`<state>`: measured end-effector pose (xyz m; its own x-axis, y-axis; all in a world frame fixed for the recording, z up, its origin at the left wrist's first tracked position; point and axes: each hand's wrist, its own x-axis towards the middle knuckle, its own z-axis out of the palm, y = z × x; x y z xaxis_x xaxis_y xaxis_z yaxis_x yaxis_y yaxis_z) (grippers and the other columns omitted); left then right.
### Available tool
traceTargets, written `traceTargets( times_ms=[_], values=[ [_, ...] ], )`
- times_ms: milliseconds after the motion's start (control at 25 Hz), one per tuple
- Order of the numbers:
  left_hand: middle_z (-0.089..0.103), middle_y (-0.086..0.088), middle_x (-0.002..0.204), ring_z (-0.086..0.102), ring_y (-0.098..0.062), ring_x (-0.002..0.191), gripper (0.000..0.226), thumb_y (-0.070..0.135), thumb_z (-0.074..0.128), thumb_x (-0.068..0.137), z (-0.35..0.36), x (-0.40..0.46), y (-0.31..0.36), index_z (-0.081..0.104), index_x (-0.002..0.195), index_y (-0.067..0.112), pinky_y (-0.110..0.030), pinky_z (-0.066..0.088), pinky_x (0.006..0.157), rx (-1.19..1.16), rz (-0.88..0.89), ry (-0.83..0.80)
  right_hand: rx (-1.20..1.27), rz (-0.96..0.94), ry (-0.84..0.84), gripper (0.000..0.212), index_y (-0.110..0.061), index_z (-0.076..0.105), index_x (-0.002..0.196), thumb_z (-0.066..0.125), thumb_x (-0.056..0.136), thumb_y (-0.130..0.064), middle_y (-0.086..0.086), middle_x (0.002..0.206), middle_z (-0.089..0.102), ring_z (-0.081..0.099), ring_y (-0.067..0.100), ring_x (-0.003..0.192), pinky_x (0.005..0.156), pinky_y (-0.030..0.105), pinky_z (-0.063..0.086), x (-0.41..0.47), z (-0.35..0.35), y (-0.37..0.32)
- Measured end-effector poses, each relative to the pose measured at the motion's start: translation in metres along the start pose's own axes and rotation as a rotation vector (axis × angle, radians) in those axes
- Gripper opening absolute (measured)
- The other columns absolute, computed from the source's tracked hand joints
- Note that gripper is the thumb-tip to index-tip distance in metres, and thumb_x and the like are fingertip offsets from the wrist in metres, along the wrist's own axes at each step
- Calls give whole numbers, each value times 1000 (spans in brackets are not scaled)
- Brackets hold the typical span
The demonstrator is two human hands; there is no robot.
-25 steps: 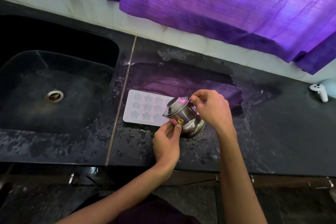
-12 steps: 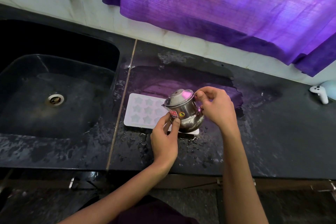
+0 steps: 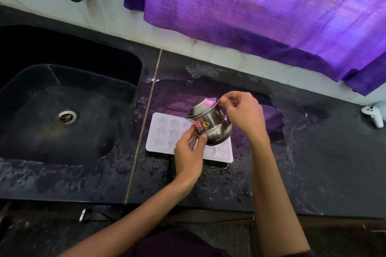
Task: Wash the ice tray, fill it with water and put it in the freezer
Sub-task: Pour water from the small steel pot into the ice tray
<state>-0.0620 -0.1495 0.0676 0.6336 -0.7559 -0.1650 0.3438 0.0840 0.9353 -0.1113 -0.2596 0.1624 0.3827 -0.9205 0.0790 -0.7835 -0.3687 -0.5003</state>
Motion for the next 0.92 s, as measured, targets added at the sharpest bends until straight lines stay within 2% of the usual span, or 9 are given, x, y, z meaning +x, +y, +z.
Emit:
traceTargets(
  times_ms=[120, 240, 520, 760, 920],
  values=[
    [63, 12, 116, 57, -6, 116, 34, 10, 57, 93, 1, 7, 0, 58, 126, 15, -1, 42, 84, -10, -4, 0, -40, -3, -11, 16, -29, 70, 91, 55, 92, -34, -7, 87, 72, 64, 16, 86, 75, 28, 43, 10, 2, -3],
    [64, 9, 118, 59, -8, 116, 34, 10, 57, 93, 4, 13, -1, 58, 126, 14, -4, 44, 86, -17, -11, 17, -69, -6, -28, 16, -29, 70, 94, 55, 92, -34, -5, 91, 73, 64, 18, 91, 82, 32, 49, 18, 5, -6],
    [63, 7, 119, 59, -6, 111, 33, 10, 55, 94, 7, 19, -4, 58, 126, 14, 0, 43, 81, -4, -26, 37, -107, -22, -47, 15, -28, 71, 94, 57, 90, -34, -3, 91, 73, 65, 20, 91, 86, 35, 51, 28, 9, -11],
    [64, 13, 113, 59, 1, 103, 30, 9, 55, 94, 8, 20, -3, 59, 123, 15, 1, 42, 80, -14, -29, 35, -110, -20, -66, 15, -28, 70, 95, 57, 90, -35, -3, 91, 73, 65, 20, 92, 87, 38, 52, 32, 11, -12],
    [64, 13, 111, 60, 0, 103, 28, 9, 55, 94, 8, 22, -3, 59, 121, 17, 0, 42, 81, -25, -40, 34, -110, -20, -66, 15, -28, 70, 94, 58, 90, -35, -4, 91, 73, 65, 19, 91, 87, 38, 52, 33, 11, -12]
  ],
)
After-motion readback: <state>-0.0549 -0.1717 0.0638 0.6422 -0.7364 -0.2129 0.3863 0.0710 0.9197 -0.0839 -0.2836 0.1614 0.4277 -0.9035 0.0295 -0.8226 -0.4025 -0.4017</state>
